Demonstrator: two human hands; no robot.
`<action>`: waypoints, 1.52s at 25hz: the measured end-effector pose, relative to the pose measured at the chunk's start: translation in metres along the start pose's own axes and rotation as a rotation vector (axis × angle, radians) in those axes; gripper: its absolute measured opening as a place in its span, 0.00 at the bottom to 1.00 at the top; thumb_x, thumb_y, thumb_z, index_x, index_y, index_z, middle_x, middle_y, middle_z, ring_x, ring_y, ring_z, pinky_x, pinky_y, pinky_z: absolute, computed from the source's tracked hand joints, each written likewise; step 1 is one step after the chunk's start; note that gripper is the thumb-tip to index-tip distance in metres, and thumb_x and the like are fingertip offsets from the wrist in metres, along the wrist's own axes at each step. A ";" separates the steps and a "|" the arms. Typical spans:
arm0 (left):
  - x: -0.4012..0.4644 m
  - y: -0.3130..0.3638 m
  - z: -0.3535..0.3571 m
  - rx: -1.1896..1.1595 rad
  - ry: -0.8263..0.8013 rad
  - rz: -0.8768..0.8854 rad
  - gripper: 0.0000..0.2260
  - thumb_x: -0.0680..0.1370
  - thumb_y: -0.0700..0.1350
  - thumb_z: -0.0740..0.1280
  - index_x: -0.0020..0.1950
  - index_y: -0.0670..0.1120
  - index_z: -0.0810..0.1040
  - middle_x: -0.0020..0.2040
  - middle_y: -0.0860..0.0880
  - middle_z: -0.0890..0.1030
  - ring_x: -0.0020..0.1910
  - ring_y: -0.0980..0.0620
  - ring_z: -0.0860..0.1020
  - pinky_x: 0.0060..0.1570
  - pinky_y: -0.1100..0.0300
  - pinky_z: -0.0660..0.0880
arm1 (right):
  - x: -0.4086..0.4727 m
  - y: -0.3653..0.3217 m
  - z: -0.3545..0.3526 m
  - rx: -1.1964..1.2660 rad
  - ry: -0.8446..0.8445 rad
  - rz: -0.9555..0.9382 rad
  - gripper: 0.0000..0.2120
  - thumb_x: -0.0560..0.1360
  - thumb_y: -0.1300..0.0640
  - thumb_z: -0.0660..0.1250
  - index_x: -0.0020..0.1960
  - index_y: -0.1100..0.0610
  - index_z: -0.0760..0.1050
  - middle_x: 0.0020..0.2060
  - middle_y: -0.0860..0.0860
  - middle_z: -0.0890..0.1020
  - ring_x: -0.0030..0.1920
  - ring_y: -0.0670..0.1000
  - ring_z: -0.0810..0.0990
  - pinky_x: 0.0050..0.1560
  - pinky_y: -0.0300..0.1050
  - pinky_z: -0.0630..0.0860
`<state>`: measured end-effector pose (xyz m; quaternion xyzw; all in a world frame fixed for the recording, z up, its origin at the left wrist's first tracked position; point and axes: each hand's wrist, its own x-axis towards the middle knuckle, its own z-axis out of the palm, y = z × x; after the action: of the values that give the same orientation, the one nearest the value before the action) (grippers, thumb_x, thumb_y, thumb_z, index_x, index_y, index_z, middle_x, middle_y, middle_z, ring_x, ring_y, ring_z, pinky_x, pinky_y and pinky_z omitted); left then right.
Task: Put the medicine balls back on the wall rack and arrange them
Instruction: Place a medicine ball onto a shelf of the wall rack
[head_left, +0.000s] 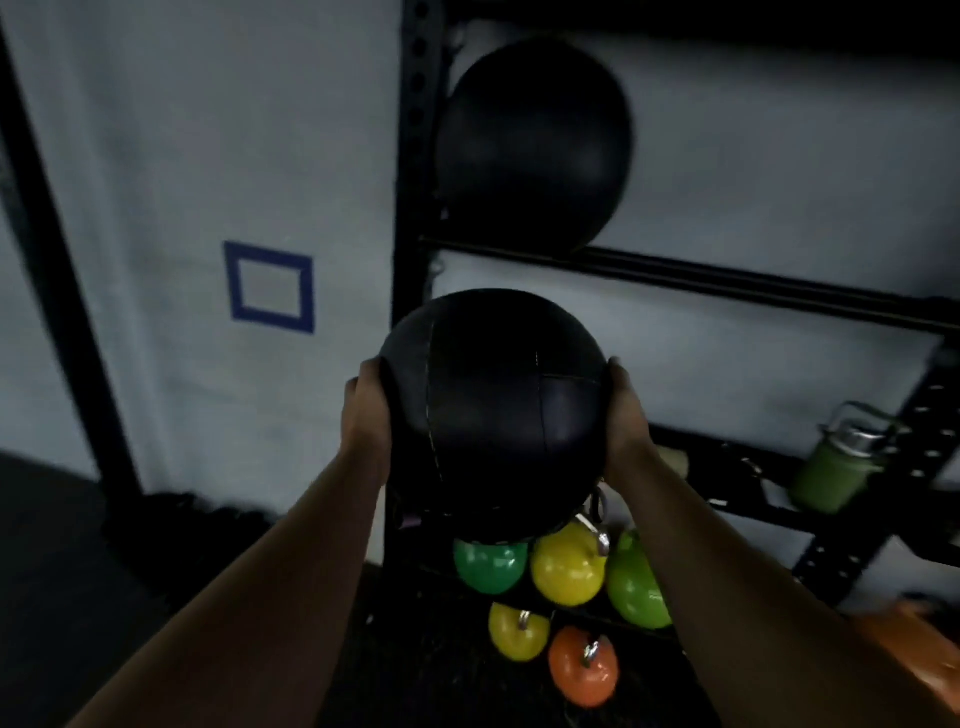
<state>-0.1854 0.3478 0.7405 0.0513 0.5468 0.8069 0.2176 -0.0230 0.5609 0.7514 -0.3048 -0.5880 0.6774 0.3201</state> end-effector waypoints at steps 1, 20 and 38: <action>-0.010 0.015 0.018 0.022 -0.090 0.062 0.45 0.64 0.73 0.64 0.74 0.47 0.76 0.71 0.40 0.79 0.70 0.36 0.77 0.74 0.39 0.71 | -0.002 -0.021 -0.012 0.062 0.020 -0.028 0.39 0.76 0.28 0.59 0.76 0.55 0.72 0.71 0.59 0.78 0.70 0.63 0.78 0.74 0.62 0.72; 0.001 0.106 0.379 -0.015 -0.415 0.553 0.44 0.65 0.74 0.72 0.77 0.55 0.71 0.67 0.50 0.81 0.65 0.47 0.81 0.67 0.44 0.77 | 0.145 -0.264 -0.228 0.256 0.088 -0.493 0.39 0.73 0.27 0.60 0.75 0.49 0.73 0.69 0.57 0.81 0.67 0.61 0.81 0.71 0.63 0.75; 0.167 0.106 0.507 0.394 -0.302 0.824 0.33 0.73 0.71 0.67 0.77 0.65 0.70 0.78 0.55 0.67 0.80 0.50 0.64 0.79 0.42 0.64 | 0.357 -0.305 -0.214 -0.054 0.158 -0.785 0.16 0.83 0.44 0.63 0.67 0.47 0.79 0.66 0.52 0.81 0.65 0.51 0.80 0.69 0.50 0.76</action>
<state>-0.2047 0.8196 1.0119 0.4204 0.5858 0.6905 -0.0572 -0.0488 1.0044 1.0144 -0.1164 -0.6509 0.4623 0.5909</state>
